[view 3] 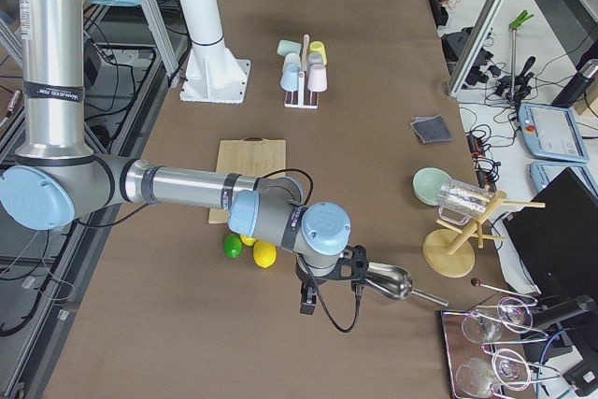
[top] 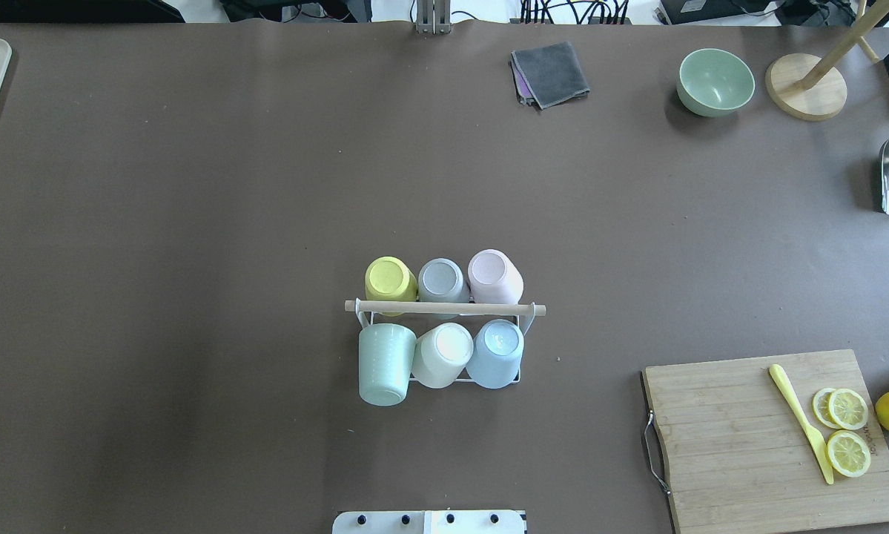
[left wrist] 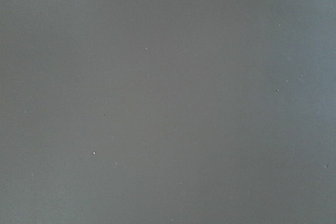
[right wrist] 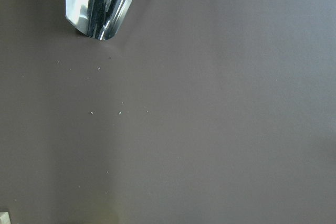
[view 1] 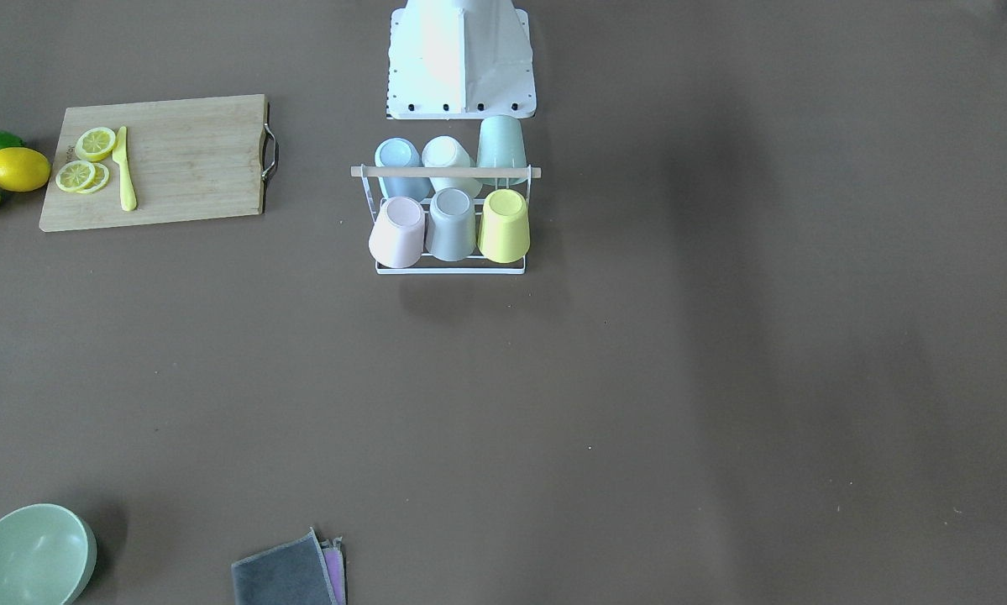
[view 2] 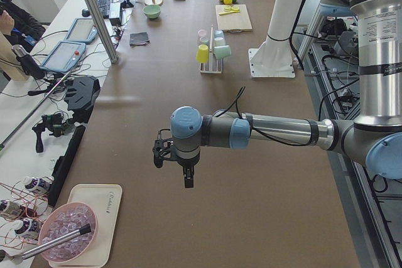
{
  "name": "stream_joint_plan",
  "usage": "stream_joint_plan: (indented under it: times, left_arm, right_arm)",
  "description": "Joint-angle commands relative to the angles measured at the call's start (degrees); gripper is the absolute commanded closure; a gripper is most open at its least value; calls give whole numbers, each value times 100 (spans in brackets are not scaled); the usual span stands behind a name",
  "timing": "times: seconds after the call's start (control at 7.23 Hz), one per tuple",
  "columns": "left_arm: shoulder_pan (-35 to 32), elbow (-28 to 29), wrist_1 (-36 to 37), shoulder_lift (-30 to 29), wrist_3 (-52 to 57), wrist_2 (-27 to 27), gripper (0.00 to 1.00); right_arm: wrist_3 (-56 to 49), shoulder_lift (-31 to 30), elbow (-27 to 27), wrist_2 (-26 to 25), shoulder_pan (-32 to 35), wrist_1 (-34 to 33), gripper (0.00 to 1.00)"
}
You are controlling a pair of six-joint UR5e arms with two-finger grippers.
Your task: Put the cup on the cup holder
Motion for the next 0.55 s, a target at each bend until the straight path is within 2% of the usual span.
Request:
stream_joint_plan:
  times: [0.0, 0.28, 0.41]
  left_arm:
    - [6, 36, -3, -12, -7, -1, 1]
    - [6, 36, -3, -20, -7, -1, 1]
    - [6, 27, -12, -20, -16, -1, 1]
  right_arm:
    - [-16, 16, -3, -8, 0, 7, 0]
    - [-77, 16, -11, -17, -35, 24, 0]
    - [-69, 16, -159, -25, -35, 233, 0]
